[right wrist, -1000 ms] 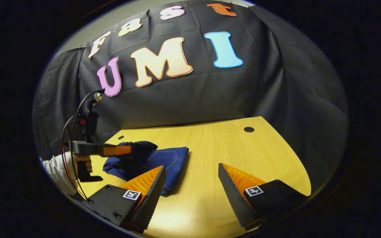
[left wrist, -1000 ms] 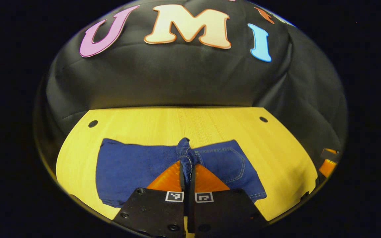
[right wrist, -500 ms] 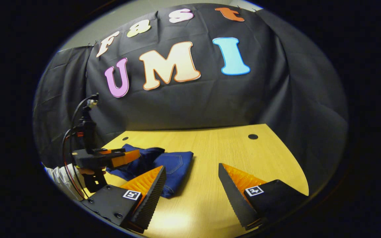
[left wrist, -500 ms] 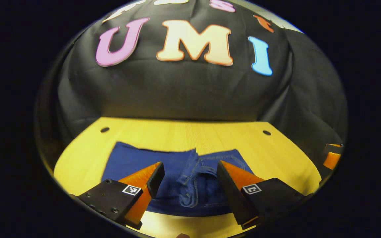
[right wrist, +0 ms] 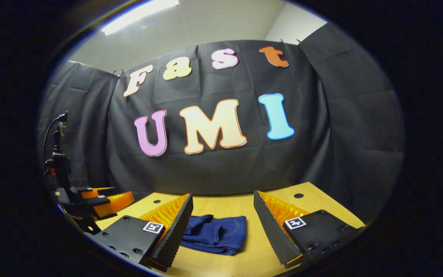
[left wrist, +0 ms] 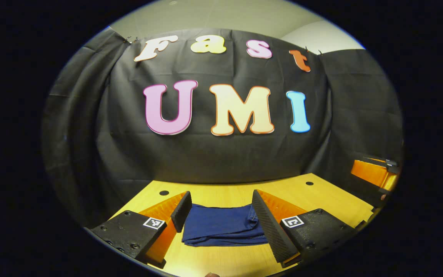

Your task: Grasp the waist and the cuffs of the jeans and fold them to make the two legs overlap; first hold the waist and fold one-third of the jeans toward the cuffs, then hold the cuffs and fold the remaining one-third in the same direction to finish folding.

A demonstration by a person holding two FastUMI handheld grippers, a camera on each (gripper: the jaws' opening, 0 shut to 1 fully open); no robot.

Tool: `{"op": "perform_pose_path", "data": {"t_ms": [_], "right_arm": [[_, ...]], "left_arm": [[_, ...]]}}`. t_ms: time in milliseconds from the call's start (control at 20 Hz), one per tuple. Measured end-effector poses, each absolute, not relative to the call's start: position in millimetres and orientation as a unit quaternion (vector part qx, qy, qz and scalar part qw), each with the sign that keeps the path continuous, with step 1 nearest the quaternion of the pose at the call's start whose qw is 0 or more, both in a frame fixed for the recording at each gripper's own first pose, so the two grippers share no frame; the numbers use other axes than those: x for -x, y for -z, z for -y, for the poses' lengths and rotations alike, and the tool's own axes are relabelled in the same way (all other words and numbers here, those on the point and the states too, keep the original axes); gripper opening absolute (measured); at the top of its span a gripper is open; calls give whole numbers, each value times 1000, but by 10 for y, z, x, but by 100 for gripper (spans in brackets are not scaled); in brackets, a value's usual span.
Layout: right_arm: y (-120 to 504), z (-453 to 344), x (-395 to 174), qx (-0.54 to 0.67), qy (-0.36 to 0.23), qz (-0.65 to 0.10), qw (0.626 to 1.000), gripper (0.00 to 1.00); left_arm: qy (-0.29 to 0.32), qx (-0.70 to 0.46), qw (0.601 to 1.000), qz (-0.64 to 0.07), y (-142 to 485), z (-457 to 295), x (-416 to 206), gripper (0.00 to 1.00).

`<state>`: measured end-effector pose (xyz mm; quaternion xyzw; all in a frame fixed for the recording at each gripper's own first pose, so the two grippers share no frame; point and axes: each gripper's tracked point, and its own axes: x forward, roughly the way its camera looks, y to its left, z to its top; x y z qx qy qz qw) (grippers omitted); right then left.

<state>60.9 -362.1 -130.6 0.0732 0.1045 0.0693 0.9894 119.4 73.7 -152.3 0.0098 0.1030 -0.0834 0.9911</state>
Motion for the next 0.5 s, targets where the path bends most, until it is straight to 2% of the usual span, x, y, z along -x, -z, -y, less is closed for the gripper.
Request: {"op": "perform_pose_path", "data": {"t_ms": [200,250,300,350,400,450,500], "right_arm": [[939,3446,-323,-63,-68,-69,993,97],[867,3408,-295,-60,-68,-62,994,93],[824,3365,-245,-58,-70,-59,994,97],[790,3331,-220,-58,-71,-56,994,97],[734,3311,-182,-58,-72,-51,994,97],[694,3283,-154,-58,-73,-45,995,93],[651,3274,-125,-57,-73,-41,995,97]], "left_arm": [[83,-2,994,-69,1171,-972,-951,95],[82,3,995,-64,1099,-1030,-909,95],[82,5,995,-59,1042,-1067,-870,95],[83,7,995,-54,990,-1102,-832,95],[87,7,995,-49,935,-1113,-800,95],[87,5,995,-45,899,-1127,-787,93],[88,3,995,-40,855,-1142,-785,97]]}}
